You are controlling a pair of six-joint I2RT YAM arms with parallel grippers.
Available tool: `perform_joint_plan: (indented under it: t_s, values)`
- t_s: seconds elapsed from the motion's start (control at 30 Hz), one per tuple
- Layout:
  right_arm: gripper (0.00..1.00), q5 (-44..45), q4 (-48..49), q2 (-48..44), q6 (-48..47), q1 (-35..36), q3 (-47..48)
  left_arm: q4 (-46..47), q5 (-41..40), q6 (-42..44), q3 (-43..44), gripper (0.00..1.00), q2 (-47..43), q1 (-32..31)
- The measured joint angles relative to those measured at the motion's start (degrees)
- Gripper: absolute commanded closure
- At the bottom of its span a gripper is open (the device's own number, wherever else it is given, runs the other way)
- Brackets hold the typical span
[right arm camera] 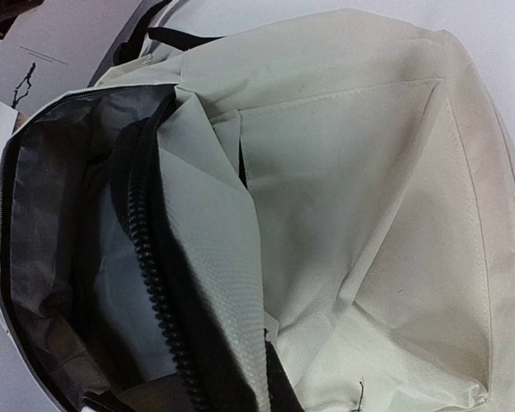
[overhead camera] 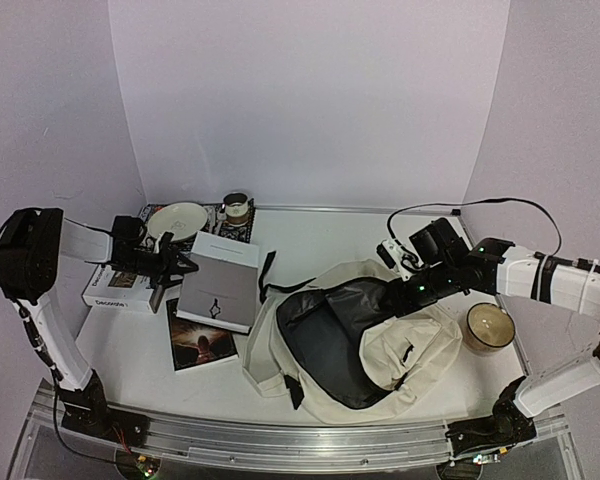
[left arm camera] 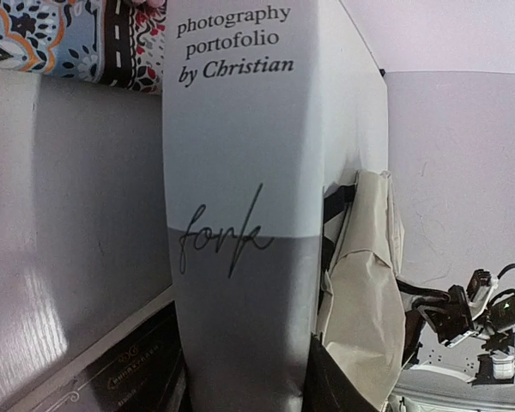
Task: Pack the student bag
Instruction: Pick up the book from the book, then place the book in the largest pocket of the bag.
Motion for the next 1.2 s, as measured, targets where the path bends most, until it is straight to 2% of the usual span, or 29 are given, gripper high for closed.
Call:
perform_joint_plan:
  t_s: [0.37,0.6,0.67,0.9,1.2]
  values:
    - [0.98,0.7,-0.1,0.0,-0.3,0.0,0.2,-1.6,-1.5,-3.4,-1.8,0.67,-16.1,0.0]
    - [1.0,3.6,-1.5,0.7,-2.8,0.0,4.0,-1.7,0.0,-6.2,-2.6,0.67,-26.1,-0.8]
    - [1.0,4.6,-1.7,1.4,-3.6,0.0,5.5,-2.0,-0.1,-7.1,-3.6,0.67,-28.9,-2.6]
    - [1.0,6.0,-3.7,3.6,-6.7,0.0,11.2,-3.7,-0.1,-9.6,-6.6,0.68,-33.1,-14.9]
    - [1.0,7.7,-4.5,6.2,-10.1,0.0,18.9,-5.0,-1.9,-13.0,-10.9,0.67,-36.5,-24.7]
